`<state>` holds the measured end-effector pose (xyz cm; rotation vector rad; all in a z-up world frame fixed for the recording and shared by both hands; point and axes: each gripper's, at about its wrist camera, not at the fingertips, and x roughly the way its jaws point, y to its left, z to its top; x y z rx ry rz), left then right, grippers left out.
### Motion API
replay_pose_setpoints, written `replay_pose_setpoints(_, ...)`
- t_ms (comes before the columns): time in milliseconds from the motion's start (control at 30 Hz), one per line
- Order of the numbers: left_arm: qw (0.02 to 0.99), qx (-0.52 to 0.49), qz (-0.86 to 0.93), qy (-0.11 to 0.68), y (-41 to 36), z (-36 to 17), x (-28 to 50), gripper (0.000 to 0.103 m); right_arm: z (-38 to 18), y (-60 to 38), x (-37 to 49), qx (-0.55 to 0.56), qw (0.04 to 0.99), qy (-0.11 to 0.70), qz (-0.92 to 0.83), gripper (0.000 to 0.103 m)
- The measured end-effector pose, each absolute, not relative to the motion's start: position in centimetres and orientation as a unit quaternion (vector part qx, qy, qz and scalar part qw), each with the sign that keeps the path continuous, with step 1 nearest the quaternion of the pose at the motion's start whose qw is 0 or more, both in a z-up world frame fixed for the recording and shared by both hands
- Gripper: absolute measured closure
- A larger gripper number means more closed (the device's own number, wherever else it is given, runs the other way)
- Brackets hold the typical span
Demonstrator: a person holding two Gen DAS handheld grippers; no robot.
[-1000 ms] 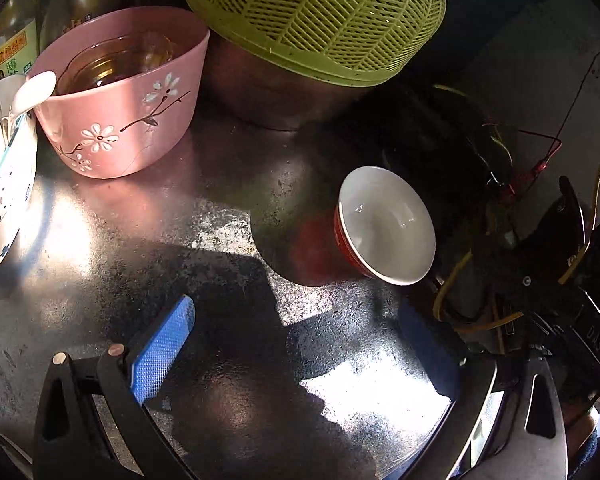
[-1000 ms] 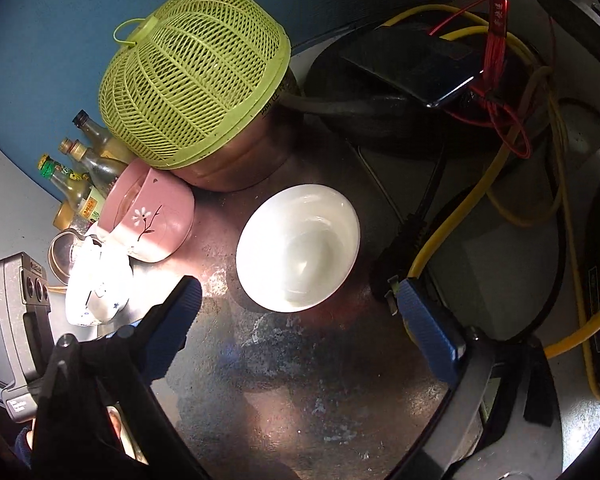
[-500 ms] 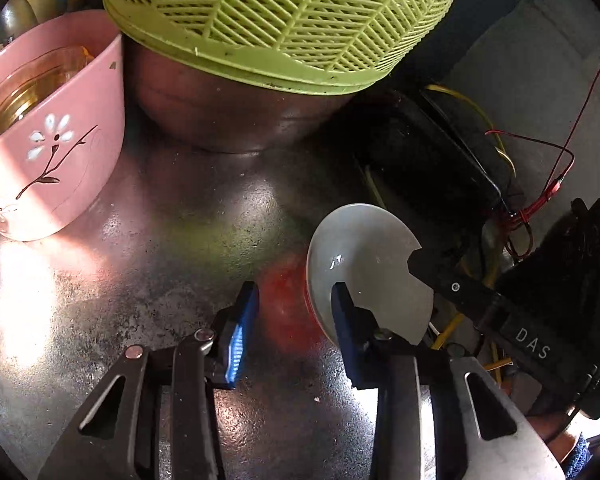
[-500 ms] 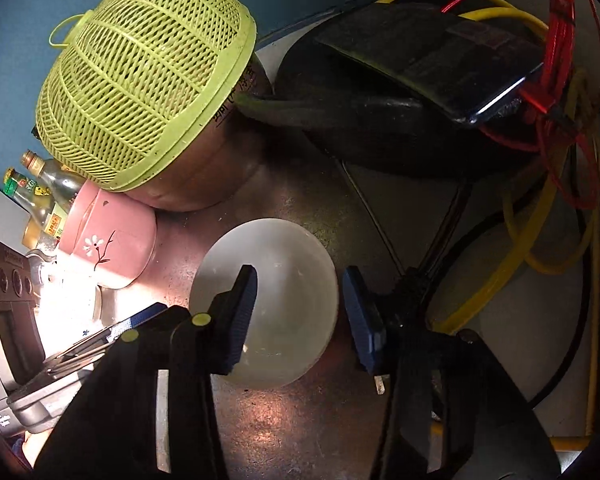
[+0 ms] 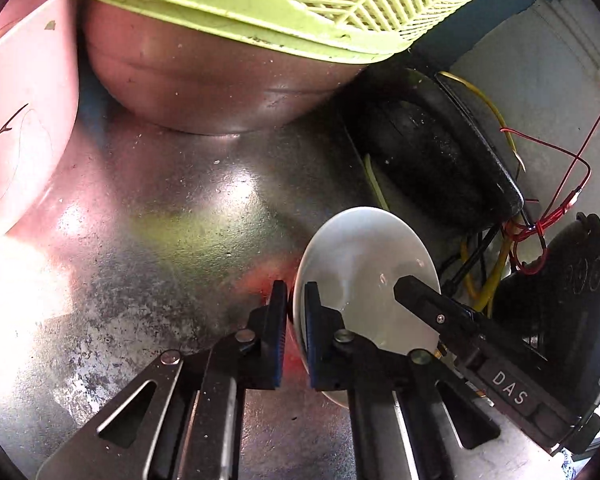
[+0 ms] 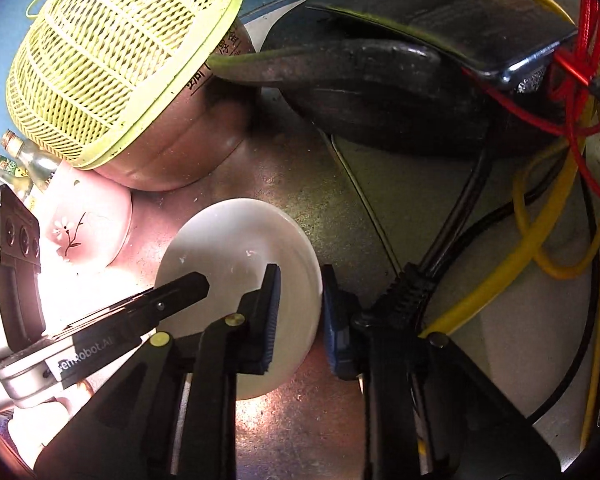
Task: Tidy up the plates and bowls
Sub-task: 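Close the right gripper on the rim of the last red-rimmed bowl, then lift the red-rimmed bowl and carry it over the plate stack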
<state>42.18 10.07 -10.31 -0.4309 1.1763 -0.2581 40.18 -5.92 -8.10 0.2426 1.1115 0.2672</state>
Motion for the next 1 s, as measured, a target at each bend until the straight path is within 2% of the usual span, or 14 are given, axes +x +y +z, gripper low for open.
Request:
replay_pose_setpoints(367, 0.807, -0.198, -0.105, 0.546, 11.5, -9.1, 39.1, 0.097, -7.5, -5.1, 37.9, 0.127, 0.835, 0.515, 0.146, 0.090)
replay_pose_setpoints(1000, 0.824, -0.219, -0.047, 0.521, 16.6, -4.5, 28.0, 0.097, -5.2, -1.8, 31.4, 0.151, 0.813, 0.514, 0.229, 0.090)
